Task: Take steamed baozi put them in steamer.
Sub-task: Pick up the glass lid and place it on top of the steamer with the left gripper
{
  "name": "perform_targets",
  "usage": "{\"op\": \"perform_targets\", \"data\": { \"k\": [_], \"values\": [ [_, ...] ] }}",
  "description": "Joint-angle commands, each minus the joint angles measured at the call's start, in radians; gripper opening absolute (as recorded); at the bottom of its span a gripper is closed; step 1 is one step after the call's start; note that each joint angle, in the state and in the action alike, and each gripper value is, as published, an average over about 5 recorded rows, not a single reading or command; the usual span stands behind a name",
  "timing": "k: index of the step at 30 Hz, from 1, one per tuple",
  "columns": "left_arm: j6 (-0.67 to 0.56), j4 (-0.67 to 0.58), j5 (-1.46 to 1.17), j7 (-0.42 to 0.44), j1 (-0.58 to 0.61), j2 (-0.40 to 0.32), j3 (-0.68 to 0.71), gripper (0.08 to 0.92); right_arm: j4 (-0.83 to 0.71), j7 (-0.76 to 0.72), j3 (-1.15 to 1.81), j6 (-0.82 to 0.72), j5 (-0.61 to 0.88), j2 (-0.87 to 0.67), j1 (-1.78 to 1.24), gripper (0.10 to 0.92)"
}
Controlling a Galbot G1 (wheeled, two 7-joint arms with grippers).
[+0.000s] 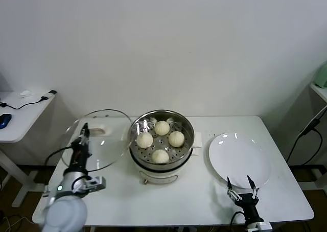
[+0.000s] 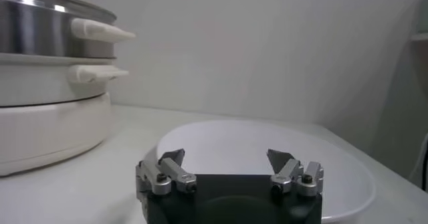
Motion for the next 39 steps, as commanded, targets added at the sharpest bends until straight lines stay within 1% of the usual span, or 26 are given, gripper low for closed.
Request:
{"op": "perform_targets", "data": {
  "k": [1, 7, 18, 31, 39],
  "values": [
    [0.155, 0.007, 0.188, 0.098, -0.177, -0.162, 0.346, 0.135, 0.003, -0.001, 0.004, 0.000, -0.013, 0.006, 0.000, 0.823],
    [0.192, 0.119, 0.227, 0.087, -0.251, -0.227, 0.407, 0.135, -0.013, -0.001, 0.009, 0.021, -0.011, 0.008, -0.004, 0.823],
    [0.209, 0.237, 0.367, 0.102, -0.308, -0.354, 0.484, 0.135, -0.016, 0.001, 0.026, 0.040, -0.007, 0.007, -0.016, 0.823],
    [0.226, 0.329, 0.426, 0.105, -0.336, -0.423, 0.499, 0.135, -0.044, 0.005, 0.029, 0.055, -0.004, 0.000, -0.011, 0.823],
    [0.231, 0.358, 0.454, 0.103, -0.332, -0.434, 0.488, 0.135, -0.054, 0.006, 0.031, 0.060, -0.003, -0.007, -0.004, 0.823]
  ]
}}
